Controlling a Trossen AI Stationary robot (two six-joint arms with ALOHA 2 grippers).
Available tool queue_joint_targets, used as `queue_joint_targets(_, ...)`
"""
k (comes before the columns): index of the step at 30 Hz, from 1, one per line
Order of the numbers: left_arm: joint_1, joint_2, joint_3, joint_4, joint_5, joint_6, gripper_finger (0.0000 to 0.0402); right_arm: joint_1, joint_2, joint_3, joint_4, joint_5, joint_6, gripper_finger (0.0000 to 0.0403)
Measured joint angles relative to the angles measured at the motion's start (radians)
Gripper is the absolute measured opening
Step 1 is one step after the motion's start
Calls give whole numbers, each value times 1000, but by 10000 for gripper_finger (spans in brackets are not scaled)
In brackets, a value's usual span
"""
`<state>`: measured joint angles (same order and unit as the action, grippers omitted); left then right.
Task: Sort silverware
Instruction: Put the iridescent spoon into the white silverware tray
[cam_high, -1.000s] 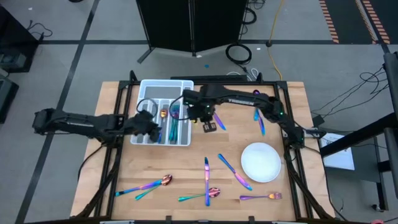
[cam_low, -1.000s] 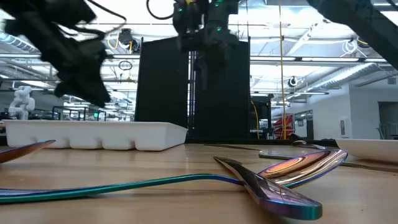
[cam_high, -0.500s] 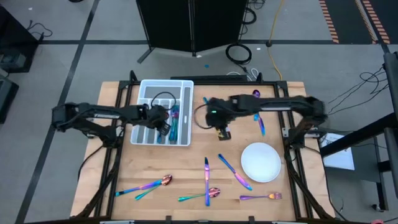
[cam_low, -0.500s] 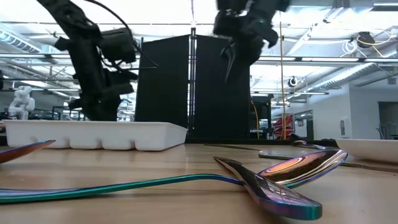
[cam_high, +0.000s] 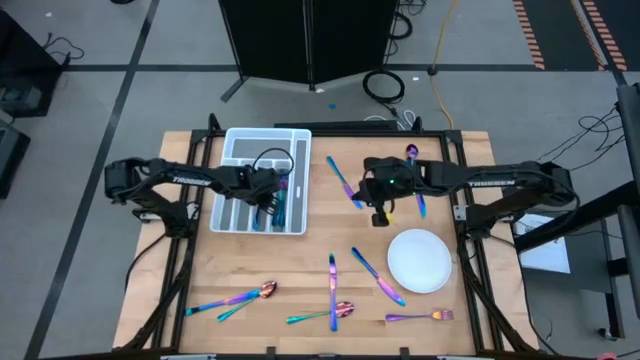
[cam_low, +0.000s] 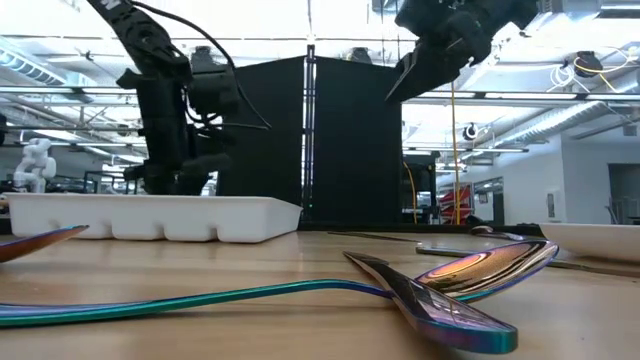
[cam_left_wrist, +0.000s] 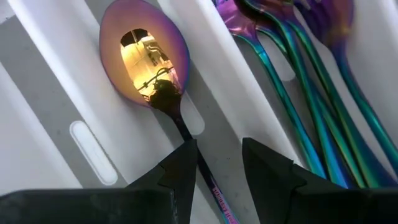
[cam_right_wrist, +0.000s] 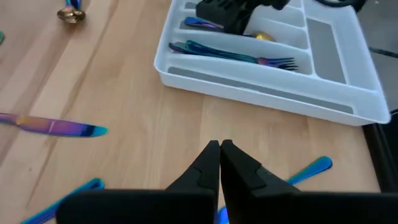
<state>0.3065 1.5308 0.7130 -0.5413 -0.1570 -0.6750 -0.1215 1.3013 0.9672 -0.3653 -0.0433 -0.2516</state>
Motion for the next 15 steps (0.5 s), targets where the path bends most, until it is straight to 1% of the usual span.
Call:
queue_joint_targets(3, -6, 18, 48, -53, -15, 25, 136, 0, -4, 0, 6, 0, -6, 0)
queue_joint_targets(6, -24, 20, 117, -142, -67, 41, 136, 0, -3, -1, 18, -1, -29, 0)
queue_joint_targets(10, -41, 11, 225, -204, -94, 56, 136, 0, 2, -2, 33, -1, -46, 0)
queue_joint_targets(12, -48, 11, 253, -252, -95, 55, 136, 0, 2, -2, 46, -1, -47, 0)
queue_joint_targets(15, -52, 9, 267, -249, -103, 34, 136, 0, 2, -2, 44, -1, -48, 0)
